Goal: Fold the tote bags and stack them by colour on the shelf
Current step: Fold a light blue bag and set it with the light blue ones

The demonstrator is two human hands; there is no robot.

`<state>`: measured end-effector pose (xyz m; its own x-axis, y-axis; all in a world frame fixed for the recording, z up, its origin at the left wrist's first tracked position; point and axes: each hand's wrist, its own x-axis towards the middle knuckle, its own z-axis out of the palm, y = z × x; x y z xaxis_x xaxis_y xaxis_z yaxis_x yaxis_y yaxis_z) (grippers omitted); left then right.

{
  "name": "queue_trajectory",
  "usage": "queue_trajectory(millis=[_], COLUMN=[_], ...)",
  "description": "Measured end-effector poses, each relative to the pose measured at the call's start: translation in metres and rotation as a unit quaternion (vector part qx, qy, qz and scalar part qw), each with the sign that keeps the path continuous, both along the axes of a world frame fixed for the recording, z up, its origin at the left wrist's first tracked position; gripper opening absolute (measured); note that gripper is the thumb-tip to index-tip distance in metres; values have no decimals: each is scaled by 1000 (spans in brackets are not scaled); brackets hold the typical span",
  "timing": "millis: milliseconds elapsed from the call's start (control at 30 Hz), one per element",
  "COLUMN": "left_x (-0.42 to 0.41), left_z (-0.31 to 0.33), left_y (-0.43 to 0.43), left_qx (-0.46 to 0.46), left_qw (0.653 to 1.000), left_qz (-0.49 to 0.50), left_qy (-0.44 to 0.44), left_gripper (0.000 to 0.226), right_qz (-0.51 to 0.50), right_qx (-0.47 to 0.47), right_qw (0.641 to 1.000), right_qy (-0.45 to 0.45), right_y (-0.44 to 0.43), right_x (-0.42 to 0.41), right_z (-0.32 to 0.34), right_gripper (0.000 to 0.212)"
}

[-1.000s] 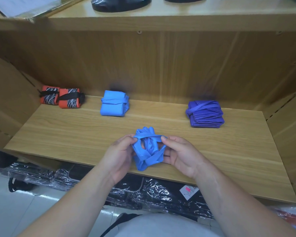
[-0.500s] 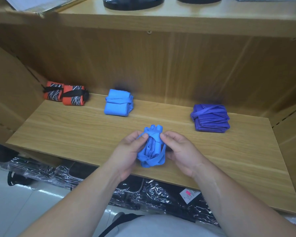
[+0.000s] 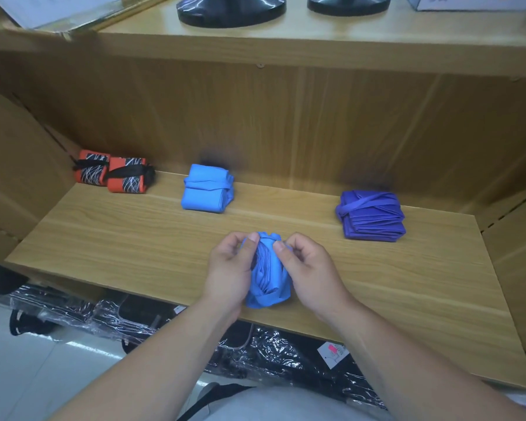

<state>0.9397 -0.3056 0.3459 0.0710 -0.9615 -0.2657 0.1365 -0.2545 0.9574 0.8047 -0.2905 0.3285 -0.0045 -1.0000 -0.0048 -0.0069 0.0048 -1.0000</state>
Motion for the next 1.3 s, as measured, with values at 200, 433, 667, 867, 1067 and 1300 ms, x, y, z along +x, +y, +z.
queue_trajectory(millis=[200,433,667,867,1067,1300], left_x=[2,-1,4,8,8,1], left_z=[5,10,12,11,13,8], left_y=[-1,-2,-4,-4,1,6], left_qx=[28,88,103,101,93,51], left_qw=[999,990,985,987,984,993], left_qz=[-1,10,-8,-43,-45,-21], left_qy=[32,114,136,119,143,101], left_gripper=[30,27,33,24,21,27], right_qz=[9,-59,-60,-28,-17,-103], right_qx=[11,-25,66,169,199,220], right_qw=[1000,995,992,975,968,952], right_qy=[16,77,-86,-145,-154,-189], right_y=[1,1,-1,-6,-7,-9], right_x=[-2,0,6,0,-2,5], right_z=[-3,0,-3,-1,-2,0], right_gripper=[54,41,35,38,36,36])
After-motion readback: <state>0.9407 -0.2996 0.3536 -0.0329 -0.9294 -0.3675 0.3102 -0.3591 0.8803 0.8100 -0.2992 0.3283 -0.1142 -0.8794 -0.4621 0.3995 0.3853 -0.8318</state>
